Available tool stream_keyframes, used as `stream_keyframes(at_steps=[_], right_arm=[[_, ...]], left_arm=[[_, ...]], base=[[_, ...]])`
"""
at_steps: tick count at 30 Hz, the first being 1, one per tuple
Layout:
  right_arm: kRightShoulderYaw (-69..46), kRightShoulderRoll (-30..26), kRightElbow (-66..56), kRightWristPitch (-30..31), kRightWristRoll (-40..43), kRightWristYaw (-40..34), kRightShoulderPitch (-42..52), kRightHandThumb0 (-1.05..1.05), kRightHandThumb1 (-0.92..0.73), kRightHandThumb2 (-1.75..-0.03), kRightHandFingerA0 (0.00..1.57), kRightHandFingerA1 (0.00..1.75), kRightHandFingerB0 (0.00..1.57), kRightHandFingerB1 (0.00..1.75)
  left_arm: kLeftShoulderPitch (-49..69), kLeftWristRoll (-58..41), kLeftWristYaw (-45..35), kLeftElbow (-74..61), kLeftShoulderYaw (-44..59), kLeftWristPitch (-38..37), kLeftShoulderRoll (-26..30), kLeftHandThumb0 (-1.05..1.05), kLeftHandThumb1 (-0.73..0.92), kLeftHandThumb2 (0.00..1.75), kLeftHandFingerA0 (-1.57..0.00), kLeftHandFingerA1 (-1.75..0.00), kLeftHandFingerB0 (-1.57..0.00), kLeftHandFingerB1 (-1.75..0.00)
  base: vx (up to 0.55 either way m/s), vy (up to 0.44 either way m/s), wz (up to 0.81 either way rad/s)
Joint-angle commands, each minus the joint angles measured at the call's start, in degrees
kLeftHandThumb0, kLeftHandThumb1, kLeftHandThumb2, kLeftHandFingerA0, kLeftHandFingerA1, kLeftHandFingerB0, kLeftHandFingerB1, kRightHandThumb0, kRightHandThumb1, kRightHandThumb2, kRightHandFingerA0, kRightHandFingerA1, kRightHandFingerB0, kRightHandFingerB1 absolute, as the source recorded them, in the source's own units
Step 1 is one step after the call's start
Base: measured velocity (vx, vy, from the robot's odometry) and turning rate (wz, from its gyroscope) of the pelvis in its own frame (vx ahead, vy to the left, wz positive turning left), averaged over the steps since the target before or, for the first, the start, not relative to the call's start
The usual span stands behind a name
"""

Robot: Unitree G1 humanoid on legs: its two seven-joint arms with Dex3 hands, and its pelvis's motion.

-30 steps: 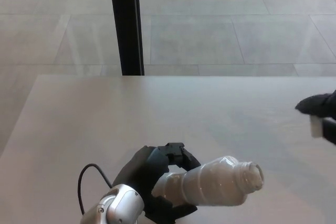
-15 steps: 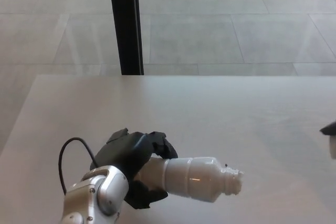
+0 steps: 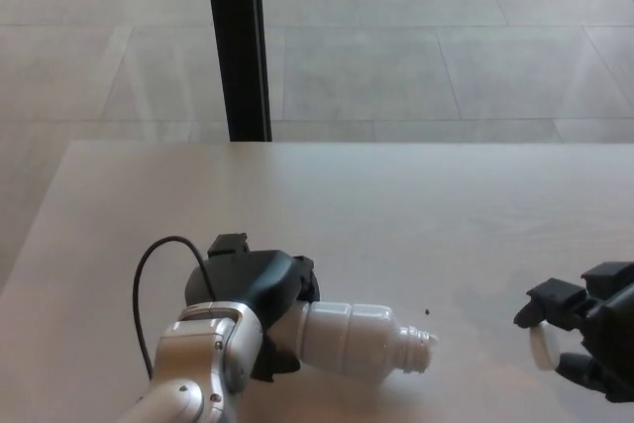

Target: The robot uses its left hand to to lift the bottle kept on the middle of the desk and tilts it towards its right hand. It then uses its right hand to rotate its cap to open it and places the bottle and cap back on the desk

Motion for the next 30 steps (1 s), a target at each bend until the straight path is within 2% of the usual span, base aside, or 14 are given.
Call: stream_keyframes(at_steps=[1,2,3,4,5,9,10,11,13,14,18,26,28,30], right_arm=[[2.1,1.0,-3.2,13.6,0.3,23.2,-1.1,-0.34,-0.47,-0.93,1.19,1.32,0.68,0.72],[2.3,0.7,-3.2,13.8,0.3,24.2,-1.1,-0.34,-0.47,-0.93,1.19,1.32,0.68,0.72],[2.3,0.6,-3.2,13.9,0.3,24.3,-1.0,-0.32,-0.62,-0.64,0.91,1.55,0.67,0.54],[2.4,0.4,-3.6,14.4,0.1,25.3,-1.0,-0.34,-0.67,-0.63,0.86,1.58,0.64,0.51],[2.6,0.0,-4.5,15.6,-0.8,27.6,-0.9,-0.40,-0.68,-0.62,0.71,1.34,0.51,0.43],[3.0,-0.9,-5.8,17.1,-2.7,29.7,-0.7,-0.45,-0.67,-0.60,0.60,1.15,0.40,0.41],[3.3,-1.7,-5.7,17.2,-4.1,29.4,-0.4,-0.54,-0.63,-0.59,0.40,0.68,0.31,0.36],[3.3,-2.2,-6.3,17.4,-4.6,30.0,-0.1,-0.61,-0.46,-0.82,0.23,0.62,0.20,0.47],[3.2,-3.2,-7.1,17.4,-4.3,32.2,0.1,-0.73,-0.43,-0.84,0.02,0.36,0.09,0.39],[2.8,-3.5,-8.1,18.0,-3.1,34.9,0.6,-0.89,-0.49,-0.89,0.00,0.11,0.05,0.20],[1.9,-4.0,-11.3,19.5,1.2,42.9,1.2,-1.04,-0.58,-0.97,0.00,0.14,0.00,0.00],[-0.5,-5.8,-15.5,19.1,10.5,50.5,2.3,-1.05,-0.59,-0.98,0.00,0.17,0.00,0.00],[-1.9,-6.2,-17.2,19.9,13.5,52.1,3.1,-1.04,-0.59,-0.96,0.00,0.16,0.00,0.00],[-3.9,-6.9,-18.2,20.1,16.5,52.1,4.4,-1.05,-0.60,-0.97,0.00,0.14,0.00,0.01]], left_arm=[[1.2,5.6,-1.0,4.4,-2.8,4.3,-0.9,-0.37,0.72,0.65,-0.76,-1.45,-0.51,-0.60],[1.8,5.5,-0.4,4.2,-2.6,3.9,-0.9,-0.37,0.72,0.65,-0.76,-1.45,-0.51,-0.60],[1.9,5.5,-0.3,4.3,-2.6,3.8,-0.9,-0.38,0.71,0.66,-0.73,-1.42,-0.54,-0.67],[1.9,5.7,-0.2,4.2,-2.6,3.6,-0.8,-0.38,0.70,0.66,-0.74,-1.41,-0.55,-0.66],[2.0,5.8,-0.3,3.9,-2.6,3.0,-0.4,-0.45,0.72,0.63,-0.76,-1.30,-0.56,-0.65],[2.5,5.3,-0.1,2.9,-2.0,1.3,0.4,-0.48,0.70,0.62,-0.79,-1.29,-0.62,-0.76],[3.1,4.4,0.7,2.4,-1.0,0.5,0.4,-0.50,0.69,0.62,-0.79,-1.28,-0.53,-0.66],[3.1,4.4,0.6,2.2,-0.9,0.5,0.5,-0.51,0.69,0.62,-0.79,-1.30,-0.55,-0.69],[3.4,3.7,1.2,2.2,-0.1,-0.3,0.4,-0.50,0.68,0.62,-0.80,-1.29,-0.64,-0.76],[4.1,2.3,1.3,1.5,1.3,-0.3,-0.1,-0.48,0.67,0.62,-0.79,-1.32,-0.68,-0.89],[4.6,2.3,1.9,1.4,1.6,-1.3,0.4,-0.52,0.67,0.62,-0.80,-1.24,-0.72,-0.85],[5.1,1.1,0.0,-0.3,3.0,-0.2,0.6,-0.58,0.69,0.61,-0.73,-1.11,-0.69,-0.72],[6.0,0.2,0.7,-0.9,4.4,-0.7,0.8,-0.58,0.65,0.59,-0.75,-1.17,-0.65,-0.69],[7.0,-1.2,0.8,-1.9,6.3,-0.6,0.4,-0.61,0.63,0.59,-0.51,-0.83,-0.44,-0.48]], base=[[0.00,0.000,0.00],[0.00,0.000,0.00],[0.00,0.000,0.00],[0.00,0.000,0.00],[0.00,0.000,0.00],[0.00,0.000,0.00],[0.00,0.000,0.00],[0.00,0.000,0.00],[0.00,0.000,0.00],[0.00,0.000,0.00],[0.00,0.000,0.00],[0.00,0.000,0.00],[0.00,0.000,0.00],[0.00,0.000,0.00]])
